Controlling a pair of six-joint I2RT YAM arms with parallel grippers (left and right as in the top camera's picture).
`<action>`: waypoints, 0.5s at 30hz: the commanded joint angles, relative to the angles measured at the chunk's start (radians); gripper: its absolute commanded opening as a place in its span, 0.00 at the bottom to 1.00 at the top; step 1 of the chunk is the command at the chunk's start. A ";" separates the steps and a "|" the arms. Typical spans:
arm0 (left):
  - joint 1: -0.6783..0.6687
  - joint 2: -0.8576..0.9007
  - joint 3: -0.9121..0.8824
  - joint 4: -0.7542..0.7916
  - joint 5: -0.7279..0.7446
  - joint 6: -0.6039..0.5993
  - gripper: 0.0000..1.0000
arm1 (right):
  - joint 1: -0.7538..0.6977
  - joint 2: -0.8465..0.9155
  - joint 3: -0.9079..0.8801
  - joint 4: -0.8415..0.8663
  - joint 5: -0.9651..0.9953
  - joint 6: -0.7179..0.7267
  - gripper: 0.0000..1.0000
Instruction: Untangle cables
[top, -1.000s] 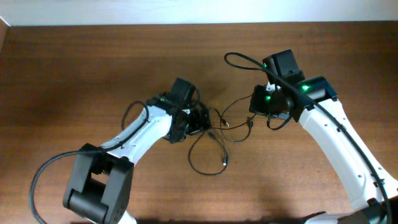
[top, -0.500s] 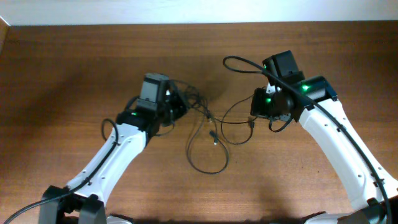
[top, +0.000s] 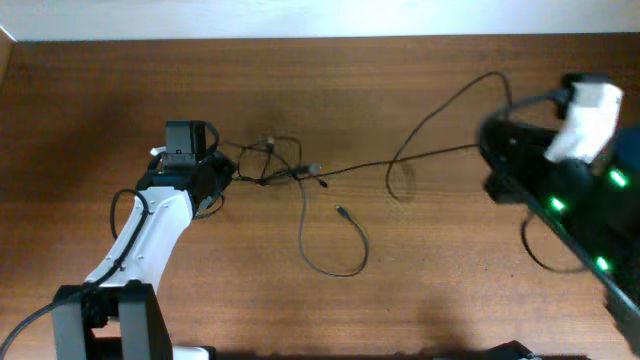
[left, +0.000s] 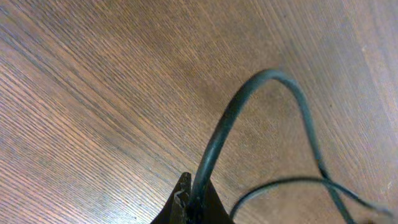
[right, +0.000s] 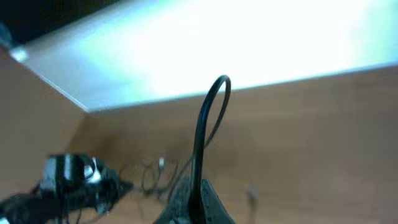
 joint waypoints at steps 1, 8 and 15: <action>0.006 0.032 0.002 -0.002 -0.017 0.016 0.00 | 0.004 -0.094 0.018 0.026 0.186 -0.021 0.04; 0.006 0.047 0.002 -0.005 -0.053 0.015 0.00 | 0.004 -0.197 0.018 0.181 0.578 0.016 0.04; 0.006 0.092 0.002 -0.004 -0.053 -0.004 0.01 | 0.004 -0.205 0.018 0.221 1.005 0.012 0.04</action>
